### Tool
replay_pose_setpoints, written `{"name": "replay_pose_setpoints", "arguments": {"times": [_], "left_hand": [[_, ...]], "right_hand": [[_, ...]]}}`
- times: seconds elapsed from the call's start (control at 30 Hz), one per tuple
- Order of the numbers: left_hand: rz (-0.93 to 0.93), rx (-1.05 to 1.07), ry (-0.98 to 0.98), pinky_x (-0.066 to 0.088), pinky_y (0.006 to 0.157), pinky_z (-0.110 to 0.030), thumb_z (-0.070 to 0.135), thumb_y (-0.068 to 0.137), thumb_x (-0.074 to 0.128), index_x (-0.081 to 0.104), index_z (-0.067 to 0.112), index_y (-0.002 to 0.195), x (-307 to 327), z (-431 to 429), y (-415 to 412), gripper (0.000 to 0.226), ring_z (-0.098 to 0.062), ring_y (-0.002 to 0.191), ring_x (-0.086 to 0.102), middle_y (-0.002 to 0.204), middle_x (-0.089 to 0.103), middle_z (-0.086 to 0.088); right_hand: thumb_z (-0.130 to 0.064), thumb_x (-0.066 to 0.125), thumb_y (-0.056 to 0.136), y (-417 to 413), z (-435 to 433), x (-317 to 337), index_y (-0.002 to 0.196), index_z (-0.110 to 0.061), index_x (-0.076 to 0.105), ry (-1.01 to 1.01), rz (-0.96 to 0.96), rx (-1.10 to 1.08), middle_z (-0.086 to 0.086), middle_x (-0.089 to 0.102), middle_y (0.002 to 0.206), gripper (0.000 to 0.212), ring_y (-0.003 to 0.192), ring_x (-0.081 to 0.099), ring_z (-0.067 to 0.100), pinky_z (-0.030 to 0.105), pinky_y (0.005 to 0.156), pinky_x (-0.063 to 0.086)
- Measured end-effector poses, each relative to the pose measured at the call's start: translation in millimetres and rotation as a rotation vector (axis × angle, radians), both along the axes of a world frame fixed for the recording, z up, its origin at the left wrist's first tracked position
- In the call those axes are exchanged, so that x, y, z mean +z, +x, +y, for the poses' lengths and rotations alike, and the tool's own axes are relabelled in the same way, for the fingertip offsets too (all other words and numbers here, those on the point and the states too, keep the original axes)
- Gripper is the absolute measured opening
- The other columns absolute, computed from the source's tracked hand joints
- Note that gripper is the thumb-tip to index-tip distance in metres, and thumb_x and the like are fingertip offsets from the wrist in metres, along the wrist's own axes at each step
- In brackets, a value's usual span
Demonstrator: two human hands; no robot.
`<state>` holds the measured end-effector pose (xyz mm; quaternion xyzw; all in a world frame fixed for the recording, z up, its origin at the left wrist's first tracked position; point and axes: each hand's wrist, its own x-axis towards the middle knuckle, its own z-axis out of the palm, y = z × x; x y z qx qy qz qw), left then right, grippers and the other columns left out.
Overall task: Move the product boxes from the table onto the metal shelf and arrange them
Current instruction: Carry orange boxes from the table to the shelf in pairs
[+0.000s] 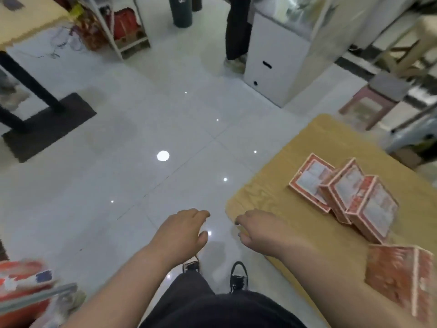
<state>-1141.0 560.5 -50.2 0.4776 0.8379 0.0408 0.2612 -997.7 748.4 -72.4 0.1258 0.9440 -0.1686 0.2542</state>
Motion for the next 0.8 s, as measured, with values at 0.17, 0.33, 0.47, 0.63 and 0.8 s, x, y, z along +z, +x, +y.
{"name": "replay_pose_setpoints", "arguments": {"times": [0.17, 0.33, 0.47, 0.63, 0.8], "left_hand": [[-0.003, -0.276, 0.036, 0.046, 0.092, -0.032, 0.04, 0.098, 0.044, 0.041, 0.029, 0.146, 1.0, 68.1, -10.4, 0.049, -0.016, 0.121, 0.051, 0.136, 0.053, 0.007], [-0.013, -0.472, 0.049, 0.048, 0.091, -0.036, 0.039, 0.096, 0.046, 0.043, 0.03, 0.142, -4.2, 127.5, -8.2, 0.048, -0.019, 0.12, 0.052, 0.134, 0.054, 0.007], [-0.043, -0.612, 0.036, 0.049, 0.09, -0.035, 0.039, 0.095, 0.048, 0.044, 0.03, 0.141, -12.7, 156.4, 14.2, 0.047, -0.018, 0.122, 0.051, 0.135, 0.054, 0.007], [-0.067, -0.778, 0.003, 0.05, 0.087, -0.035, 0.039, 0.095, 0.05, 0.042, 0.03, 0.142, -21.0, 184.9, 61.1, 0.049, -0.018, 0.12, 0.053, 0.134, 0.054, 0.006], [-0.012, -0.863, 0.059, 0.048, 0.093, -0.037, 0.037, 0.092, 0.056, 0.037, 0.022, 0.148, -26.4, 234.6, 124.2, 0.062, -0.027, 0.123, 0.051, 0.142, 0.048, -0.005]], "right_hand": [[-0.041, 0.042, 0.101, 44.4, 22.4, 11.2, 0.14, -0.028, 0.051, 0.023, -0.024, -0.374, 0.002, 0.057, 0.133, 0.042, 0.122, 0.052, 0.026, 0.037, 0.084, 0.045], [-0.04, 0.044, 0.098, 80.2, 30.9, 13.6, 0.136, -0.028, 0.055, 0.042, -0.033, -0.692, 0.0, 0.061, 0.131, 0.041, 0.119, 0.055, 0.025, 0.04, 0.09, 0.051], [-0.034, 0.046, 0.098, 115.2, 25.2, 12.7, 0.136, -0.023, 0.057, 0.076, 0.025, -0.916, 0.001, 0.06, 0.13, 0.04, 0.12, 0.053, 0.024, 0.038, 0.094, 0.049], [-0.026, 0.061, 0.088, 187.2, 17.9, 6.8, 0.122, -0.017, 0.068, 0.406, 0.225, -1.038, 0.005, 0.064, 0.12, 0.036, 0.118, 0.056, 0.029, 0.044, 0.092, 0.052], [-0.029, 0.074, 0.069, 261.8, 35.6, -0.2, 0.134, -0.013, 0.057, 0.591, 0.322, -1.435, 0.021, 0.051, 0.132, 0.069, 0.121, 0.049, 0.042, 0.054, 0.099, 0.047]]}}
